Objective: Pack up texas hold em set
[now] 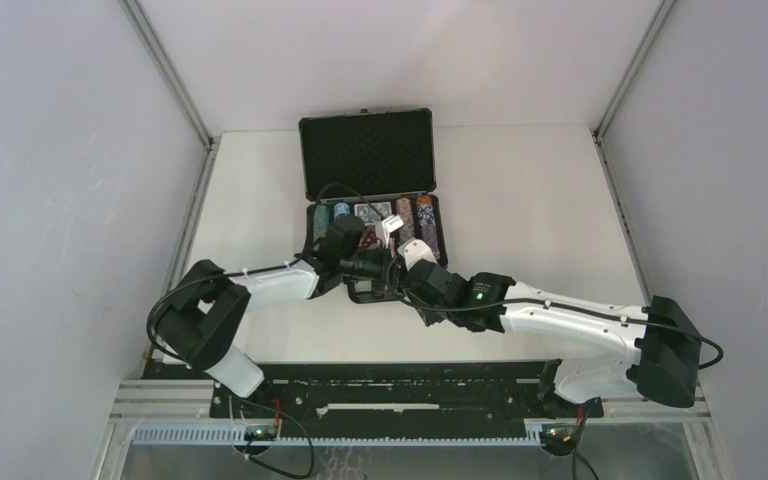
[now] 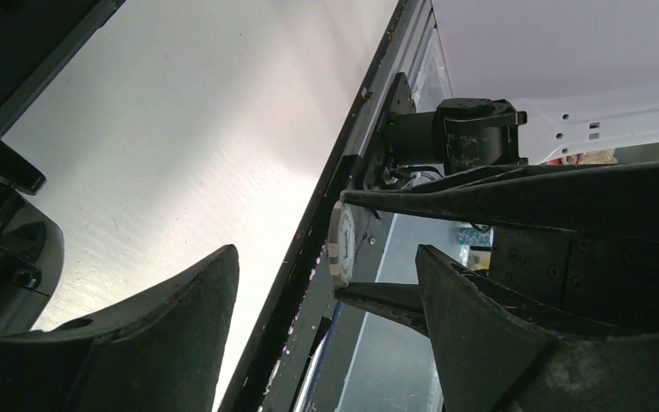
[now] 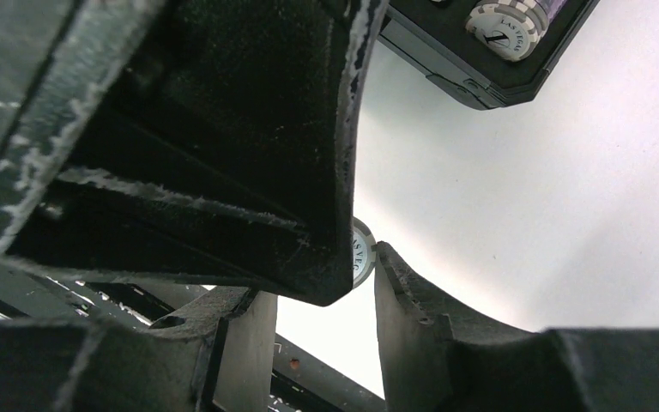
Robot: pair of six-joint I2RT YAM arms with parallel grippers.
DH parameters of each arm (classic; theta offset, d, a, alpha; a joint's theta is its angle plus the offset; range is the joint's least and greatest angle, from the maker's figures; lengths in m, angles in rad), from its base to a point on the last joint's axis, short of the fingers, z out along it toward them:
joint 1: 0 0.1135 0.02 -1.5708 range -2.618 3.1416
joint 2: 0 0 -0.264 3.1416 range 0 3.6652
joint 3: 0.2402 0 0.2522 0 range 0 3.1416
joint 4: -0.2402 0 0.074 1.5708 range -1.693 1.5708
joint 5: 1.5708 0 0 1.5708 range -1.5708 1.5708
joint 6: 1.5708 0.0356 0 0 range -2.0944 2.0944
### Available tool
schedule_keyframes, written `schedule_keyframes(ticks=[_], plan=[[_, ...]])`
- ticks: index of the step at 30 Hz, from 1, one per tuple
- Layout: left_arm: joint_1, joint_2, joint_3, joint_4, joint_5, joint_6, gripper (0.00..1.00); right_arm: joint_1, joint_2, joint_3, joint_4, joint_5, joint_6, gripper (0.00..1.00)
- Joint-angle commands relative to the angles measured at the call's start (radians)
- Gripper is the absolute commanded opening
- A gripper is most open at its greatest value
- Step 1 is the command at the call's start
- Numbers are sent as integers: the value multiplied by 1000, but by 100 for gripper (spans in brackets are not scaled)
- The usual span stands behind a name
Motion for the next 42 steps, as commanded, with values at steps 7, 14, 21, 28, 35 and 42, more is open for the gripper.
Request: schedule_keyframes(ticks=[7, 14, 21, 28, 35, 42], plan=[[-14, 35, 67, 34, 77, -22, 71, 2, -27, 40, 22, 33, -19, 40], [-27, 52, 79, 27, 102, -16, 62, 0, -29, 40, 24, 33, -22, 40], [-40, 70, 100, -25, 103, 22, 54, -2, -35, 40, 21, 29, -23, 40], [-62, 77, 137, -109, 89, 82, 43, -7, -32, 36, 27, 26, -25, 40], [-72, 85, 149, -160, 92, 127, 36, -11, -39, 36, 29, 23, -28, 40], [-76, 100, 155, -168, 100, 134, 25, -12, -51, 36, 27, 24, -30, 39]])
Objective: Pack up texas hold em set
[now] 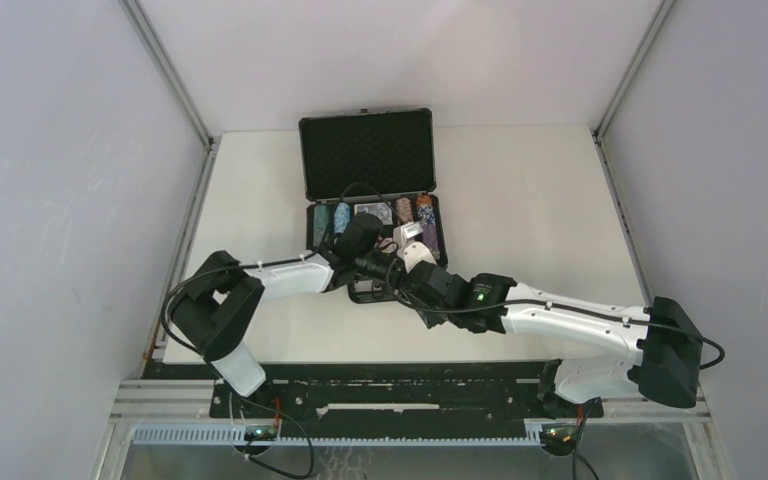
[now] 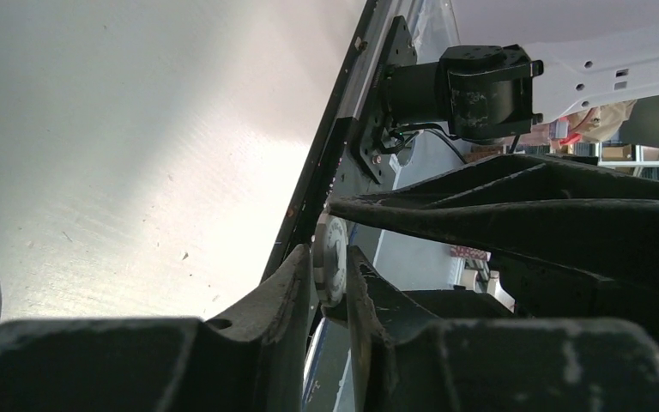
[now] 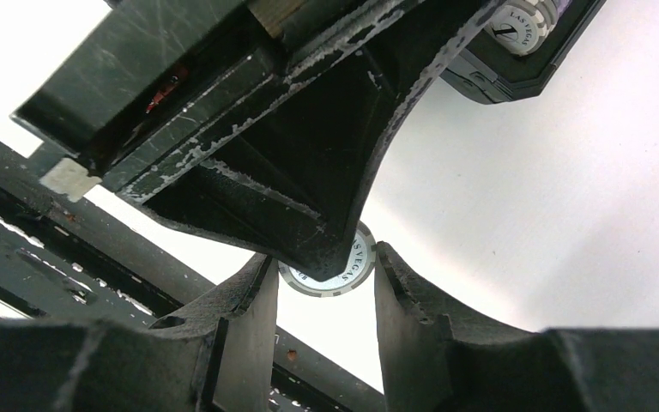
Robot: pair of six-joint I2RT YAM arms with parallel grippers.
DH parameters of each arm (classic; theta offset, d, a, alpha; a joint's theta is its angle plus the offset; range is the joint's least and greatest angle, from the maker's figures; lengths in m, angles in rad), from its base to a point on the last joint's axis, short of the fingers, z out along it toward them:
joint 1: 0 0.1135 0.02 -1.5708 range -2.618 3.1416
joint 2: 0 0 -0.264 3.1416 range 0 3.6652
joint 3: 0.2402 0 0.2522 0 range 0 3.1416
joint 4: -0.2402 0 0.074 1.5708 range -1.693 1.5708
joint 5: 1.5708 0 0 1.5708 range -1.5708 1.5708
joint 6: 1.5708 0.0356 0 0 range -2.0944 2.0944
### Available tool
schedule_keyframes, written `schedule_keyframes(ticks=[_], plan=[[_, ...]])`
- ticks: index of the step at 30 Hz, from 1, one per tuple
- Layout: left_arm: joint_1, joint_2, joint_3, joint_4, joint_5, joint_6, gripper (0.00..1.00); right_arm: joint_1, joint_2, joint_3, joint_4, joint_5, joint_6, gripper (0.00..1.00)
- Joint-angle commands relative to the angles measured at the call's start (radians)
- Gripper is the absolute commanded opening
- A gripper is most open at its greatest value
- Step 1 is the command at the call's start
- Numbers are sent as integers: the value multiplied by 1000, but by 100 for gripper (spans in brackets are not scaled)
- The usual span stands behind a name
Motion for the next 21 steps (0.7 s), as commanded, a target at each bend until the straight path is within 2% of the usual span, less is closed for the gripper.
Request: schedule_keyframes(ticks=[1, 3, 8, 14, 18, 21], plan=[[-20, 14, 47, -30, 32, 38, 24, -11, -48, 36, 44, 34, -18, 39], [-21, 18, 48, -30, 35, 38, 21, -11, -47, 36, 44, 33, -18, 39], [-23, 21, 56, -30, 37, 37, 1, -9, -43, 36, 44, 32, -16, 39], [-22, -3, 51, -5, 52, 35, 0, -12, -45, 35, 41, 38, -14, 41], [-12, -18, 72, -34, 44, 80, 0, -32, -71, 35, 34, 65, -12, 64], [4, -37, 114, -69, 49, 123, 0, -66, -111, 36, 23, 59, -26, 71]])
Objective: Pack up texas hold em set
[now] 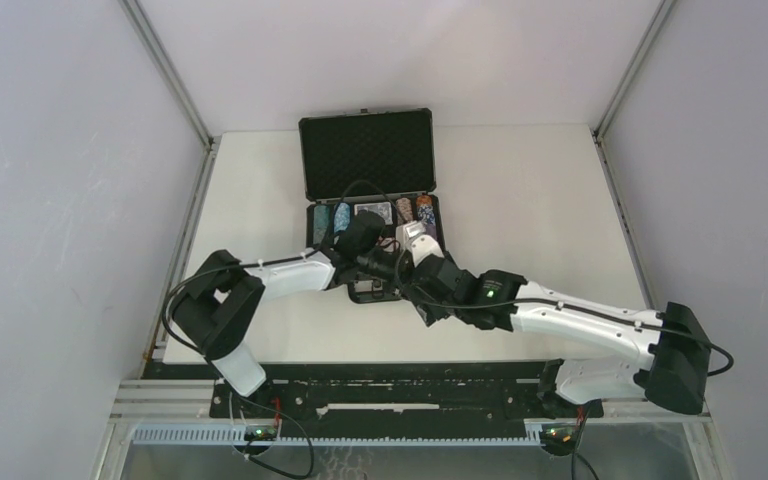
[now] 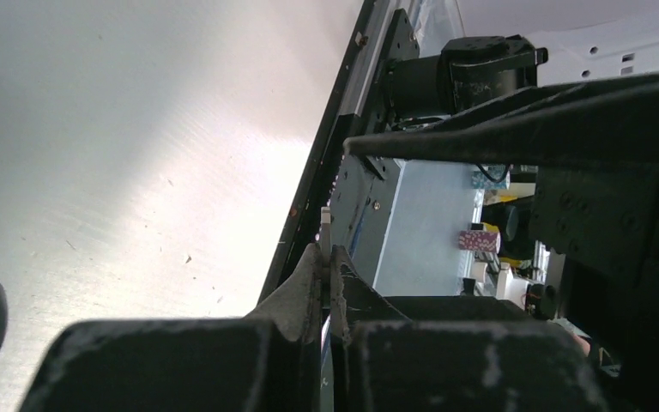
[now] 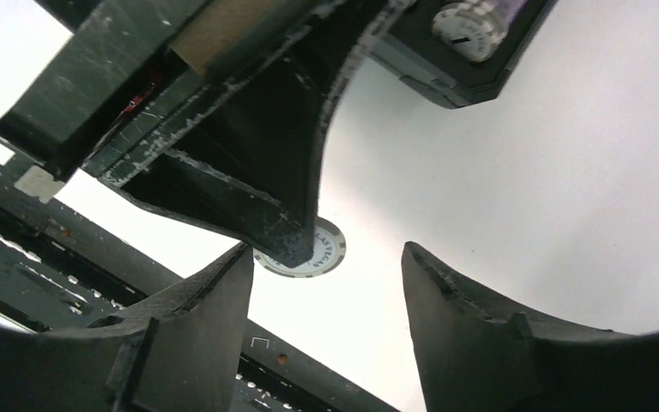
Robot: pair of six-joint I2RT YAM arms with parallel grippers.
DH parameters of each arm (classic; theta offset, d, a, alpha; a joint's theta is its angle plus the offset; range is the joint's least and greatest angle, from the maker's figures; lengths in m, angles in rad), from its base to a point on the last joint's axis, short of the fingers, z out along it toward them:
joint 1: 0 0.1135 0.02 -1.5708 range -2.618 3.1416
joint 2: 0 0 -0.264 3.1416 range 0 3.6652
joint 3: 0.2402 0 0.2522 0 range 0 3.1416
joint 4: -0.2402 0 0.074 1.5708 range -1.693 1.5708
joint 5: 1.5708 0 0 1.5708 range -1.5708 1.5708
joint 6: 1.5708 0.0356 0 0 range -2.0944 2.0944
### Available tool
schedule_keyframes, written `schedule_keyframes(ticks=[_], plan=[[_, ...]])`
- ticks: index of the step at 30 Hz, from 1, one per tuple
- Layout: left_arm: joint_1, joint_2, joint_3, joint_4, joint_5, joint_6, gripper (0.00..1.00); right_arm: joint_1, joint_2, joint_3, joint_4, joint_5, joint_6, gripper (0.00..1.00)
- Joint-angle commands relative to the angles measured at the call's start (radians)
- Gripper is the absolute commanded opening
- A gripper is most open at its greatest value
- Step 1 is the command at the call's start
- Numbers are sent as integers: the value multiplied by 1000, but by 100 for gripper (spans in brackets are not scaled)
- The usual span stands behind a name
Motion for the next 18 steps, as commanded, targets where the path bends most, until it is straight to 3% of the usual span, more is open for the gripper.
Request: schedule_keyframes(ticks=[1, 5, 11, 15, 18], plan=[[17, -51, 122, -73, 42, 105, 0, -56, -94, 36, 23, 43, -28, 73], [32, -19, 254, -190, 35, 207, 0, -124, -154, 41, -6, 30, -49, 75], [139, 66, 443, -462, -55, 552, 0, -318, -259, 30, 0, 31, -27, 75], [133, 136, 536, -603, -229, 820, 0, -414, -311, 5, 52, -39, -43, 72], [123, 202, 593, -637, -306, 895, 0, -452, -314, -3, 66, -79, -39, 71]])
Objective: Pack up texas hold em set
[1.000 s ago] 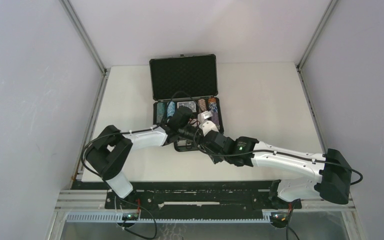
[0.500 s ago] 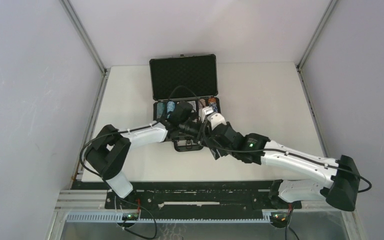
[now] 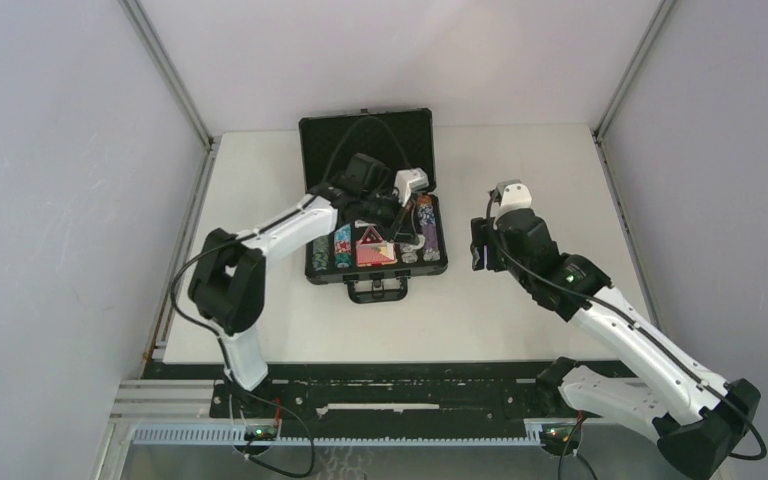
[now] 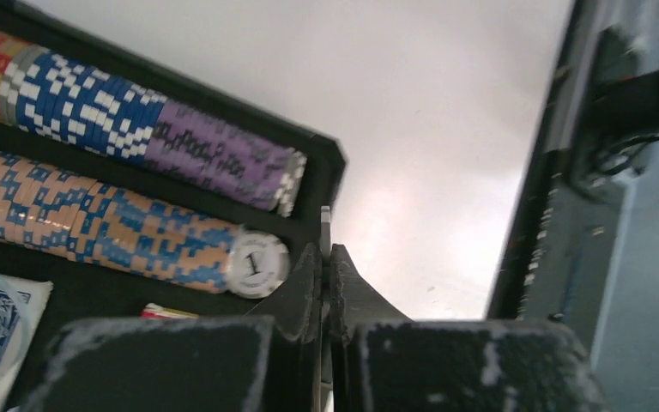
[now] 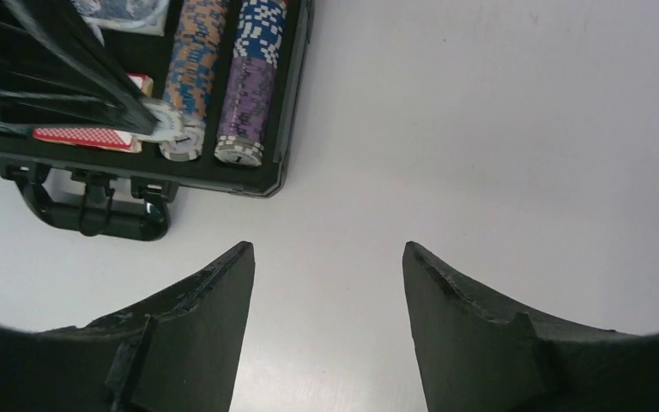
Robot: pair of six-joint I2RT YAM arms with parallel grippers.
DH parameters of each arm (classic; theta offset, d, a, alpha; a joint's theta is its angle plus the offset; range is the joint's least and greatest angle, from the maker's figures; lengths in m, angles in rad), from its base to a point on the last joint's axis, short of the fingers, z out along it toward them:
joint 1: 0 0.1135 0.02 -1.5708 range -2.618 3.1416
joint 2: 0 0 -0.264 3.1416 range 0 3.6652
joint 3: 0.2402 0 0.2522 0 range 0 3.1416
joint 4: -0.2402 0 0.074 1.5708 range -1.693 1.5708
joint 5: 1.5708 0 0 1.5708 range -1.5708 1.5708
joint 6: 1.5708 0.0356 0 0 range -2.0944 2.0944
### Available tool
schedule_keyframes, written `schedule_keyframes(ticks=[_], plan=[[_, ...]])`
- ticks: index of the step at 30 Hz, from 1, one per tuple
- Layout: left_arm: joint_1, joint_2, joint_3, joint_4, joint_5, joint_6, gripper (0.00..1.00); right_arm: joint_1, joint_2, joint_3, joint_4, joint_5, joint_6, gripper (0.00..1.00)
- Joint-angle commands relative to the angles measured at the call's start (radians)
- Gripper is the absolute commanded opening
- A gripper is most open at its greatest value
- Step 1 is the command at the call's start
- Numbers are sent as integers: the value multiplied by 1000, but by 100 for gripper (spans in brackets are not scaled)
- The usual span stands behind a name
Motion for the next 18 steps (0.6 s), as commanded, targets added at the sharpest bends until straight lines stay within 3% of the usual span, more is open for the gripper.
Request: schedule_keyframes(ticks=[1, 7, 18], plan=[[-31, 89, 104, -147, -154, 253, 0, -39, -11, -8, 60, -71, -15, 71], [-87, 111, 89, -92, -182, 356, 0, -48, -37, -15, 65, -52, -3, 69], [-114, 130, 112, -54, -201, 341, 0, -51, -60, -32, 39, -41, 0, 68]])
